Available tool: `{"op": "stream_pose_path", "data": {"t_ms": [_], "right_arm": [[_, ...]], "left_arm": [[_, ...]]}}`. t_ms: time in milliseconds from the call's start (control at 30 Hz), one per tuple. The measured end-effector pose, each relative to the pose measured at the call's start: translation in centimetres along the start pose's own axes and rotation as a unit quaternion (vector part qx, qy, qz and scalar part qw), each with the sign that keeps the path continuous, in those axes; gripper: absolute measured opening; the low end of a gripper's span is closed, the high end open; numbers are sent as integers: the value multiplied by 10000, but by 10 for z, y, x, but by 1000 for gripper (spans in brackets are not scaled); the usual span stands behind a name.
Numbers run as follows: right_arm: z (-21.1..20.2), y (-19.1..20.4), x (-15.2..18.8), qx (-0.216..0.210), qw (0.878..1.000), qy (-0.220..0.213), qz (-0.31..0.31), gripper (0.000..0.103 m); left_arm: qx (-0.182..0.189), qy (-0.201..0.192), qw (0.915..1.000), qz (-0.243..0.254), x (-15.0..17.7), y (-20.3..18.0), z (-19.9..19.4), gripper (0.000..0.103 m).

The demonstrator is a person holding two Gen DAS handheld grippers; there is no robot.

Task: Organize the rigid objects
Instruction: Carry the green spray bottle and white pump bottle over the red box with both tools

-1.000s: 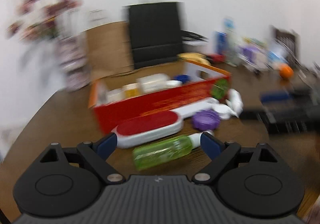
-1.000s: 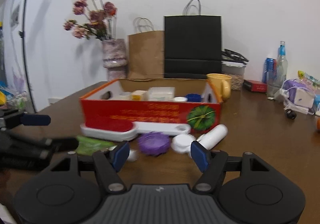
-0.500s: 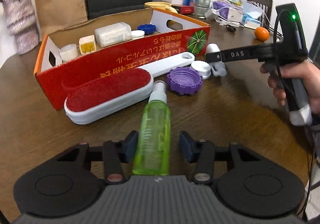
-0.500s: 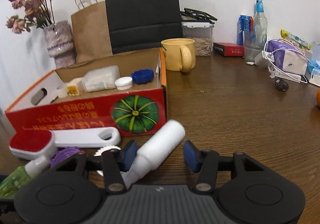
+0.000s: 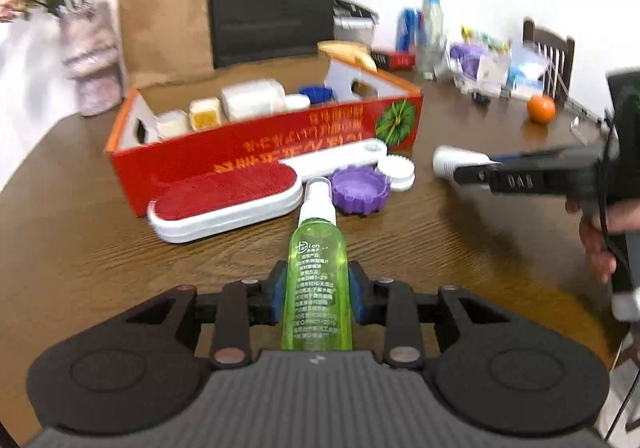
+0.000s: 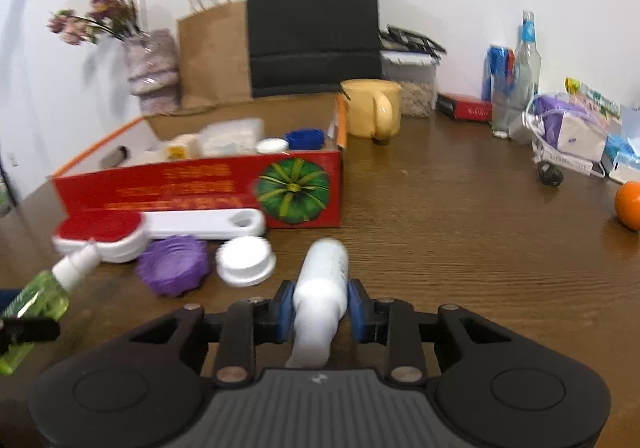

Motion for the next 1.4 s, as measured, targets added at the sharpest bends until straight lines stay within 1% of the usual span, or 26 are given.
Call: {"op": "stream_pose_path", "data": {"t_ms": [100, 200, 300, 400, 533, 600, 667, 800, 900, 967, 1200, 1333, 1400], "right_arm": [[-34, 14, 2, -17, 9996, -273, -122, 27], [-68, 33, 5, 64, 9979, -519, -386, 27], [-100, 49, 7, 71, 9959, -733, -529, 27], [-139, 67, 10, 65, 9923, -1084, -598, 27], [-191, 91, 21, 111, 9868, -1493, -615, 27], [-214, 100, 30, 97, 9844, -1660, -581, 27], [-234, 107, 39, 69, 9829, -1743, -585, 27], [-257, 111, 46, 125, 9810, -1849, -581, 27], [-265, 112, 47, 188, 9794, -1918, -598, 27], [-265, 111, 49, 187, 9796, -1913, -580, 27], [-237, 101, 50, 163, 9847, -1677, -448, 27], [-212, 88, 36, 135, 9857, -1609, -487, 27], [-198, 79, 22, 110, 9853, -1616, -534, 27]], "left_arm": [[-67, -267, 9993, -271, 3, 3, -29, 31], [-298, -742, 9958, -449, 8, 3, -63, 31], [-488, -1121, 9903, -654, 14, 4, -97, 31], [-755, -1522, 9828, -722, 25, -1, -130, 31], [-774, -1824, 9753, -978, 40, -2, -174, 31], [-846, -1960, 9711, -1066, 50, -1, -193, 31], [-929, -2092, 9675, -1079, 59, -2, -211, 31], [-889, -2282, 9636, -1074, 67, -4, -236, 31], [-863, -2354, 9623, -1054, 65, -8, -242, 31], [-807, -2314, 9638, -1049, 65, -9, -239, 31], [-771, -2055, 9688, -1148, 58, -3, -212, 31], [-655, -1885, 9719, -1248, 36, 8, -187, 31], [-485, -1765, 9741, -1329, 17, 18, -170, 31]]}}
Point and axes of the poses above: each gripper's, at about its wrist camera, not at the fingertips, and z roughly the way its jaws point, y to its left, x to its underside, the point moved 3 cm from there along z, roughly the way its jaws point, and after that the axes turned 14 degrees about -z, right-handed, at the moved point
